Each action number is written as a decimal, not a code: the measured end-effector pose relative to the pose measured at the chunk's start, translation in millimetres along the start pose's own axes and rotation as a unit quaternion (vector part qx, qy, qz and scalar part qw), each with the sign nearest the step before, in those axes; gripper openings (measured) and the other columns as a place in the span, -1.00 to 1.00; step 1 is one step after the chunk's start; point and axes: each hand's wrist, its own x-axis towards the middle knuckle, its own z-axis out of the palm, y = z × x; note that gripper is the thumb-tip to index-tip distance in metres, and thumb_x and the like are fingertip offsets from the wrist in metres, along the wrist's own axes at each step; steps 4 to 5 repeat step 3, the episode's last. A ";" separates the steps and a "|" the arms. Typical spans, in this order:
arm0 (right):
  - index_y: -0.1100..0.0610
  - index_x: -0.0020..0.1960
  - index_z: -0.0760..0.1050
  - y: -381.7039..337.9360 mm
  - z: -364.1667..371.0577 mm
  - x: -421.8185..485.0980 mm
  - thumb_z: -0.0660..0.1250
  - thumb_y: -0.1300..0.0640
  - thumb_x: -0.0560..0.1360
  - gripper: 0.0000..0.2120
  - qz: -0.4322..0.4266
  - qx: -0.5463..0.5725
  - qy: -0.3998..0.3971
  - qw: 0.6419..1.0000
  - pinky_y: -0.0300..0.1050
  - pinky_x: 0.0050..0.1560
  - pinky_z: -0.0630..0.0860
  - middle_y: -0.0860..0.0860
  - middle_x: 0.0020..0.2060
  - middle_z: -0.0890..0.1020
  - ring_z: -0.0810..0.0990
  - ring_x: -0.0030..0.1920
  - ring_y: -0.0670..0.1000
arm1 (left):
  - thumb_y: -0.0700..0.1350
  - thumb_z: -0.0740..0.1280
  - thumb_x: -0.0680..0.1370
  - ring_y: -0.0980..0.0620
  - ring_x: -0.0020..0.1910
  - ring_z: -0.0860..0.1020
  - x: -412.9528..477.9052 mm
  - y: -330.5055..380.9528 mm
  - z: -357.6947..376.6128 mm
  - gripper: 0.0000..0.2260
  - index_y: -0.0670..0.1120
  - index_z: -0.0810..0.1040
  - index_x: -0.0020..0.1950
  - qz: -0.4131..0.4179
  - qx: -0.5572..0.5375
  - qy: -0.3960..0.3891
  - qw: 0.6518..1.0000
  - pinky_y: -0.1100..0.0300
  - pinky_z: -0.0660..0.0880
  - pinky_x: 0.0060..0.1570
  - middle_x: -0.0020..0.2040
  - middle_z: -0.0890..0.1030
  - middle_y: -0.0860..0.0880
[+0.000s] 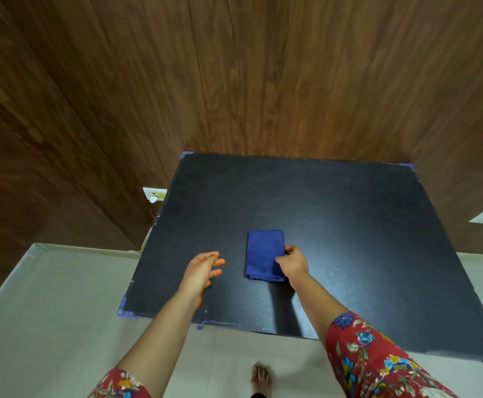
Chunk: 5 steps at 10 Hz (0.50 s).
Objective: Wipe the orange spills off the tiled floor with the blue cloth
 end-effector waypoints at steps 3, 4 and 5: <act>0.16 0.38 0.36 10.6 -8.0 -19.3 0.30 0.16 0.51 -0.56 -0.011 0.027 0.016 0.999 -0.15 -0.07 0.40 0.10 0.17 0.57 0.58 0.06 0.13 | -0.04 0.17 0.64 0.01 0.12 0.56 -21.0 0.4 -5.3 -0.76 -0.02 0.48 0.26 0.048 0.001 -0.011 0.999 0.08 0.34 0.17 0.16 0.60 0.02; 0.16 0.38 0.36 10.6 -8.0 -19.3 0.30 0.16 0.51 -0.56 -0.011 0.027 0.016 0.999 -0.15 -0.07 0.40 0.10 0.17 0.57 0.58 0.06 0.13 | -0.04 0.17 0.64 0.01 0.12 0.56 -21.0 0.4 -5.3 -0.76 -0.02 0.48 0.26 0.048 0.001 -0.011 0.999 0.08 0.34 0.17 0.16 0.60 0.02; 0.16 0.38 0.36 10.6 -8.0 -19.3 0.30 0.16 0.51 -0.56 -0.011 0.027 0.016 0.999 -0.15 -0.07 0.40 0.10 0.17 0.57 0.58 0.06 0.13 | -0.04 0.17 0.64 0.01 0.12 0.56 -21.0 0.4 -5.3 -0.76 -0.02 0.48 0.26 0.048 0.001 -0.011 0.999 0.08 0.34 0.17 0.16 0.60 0.02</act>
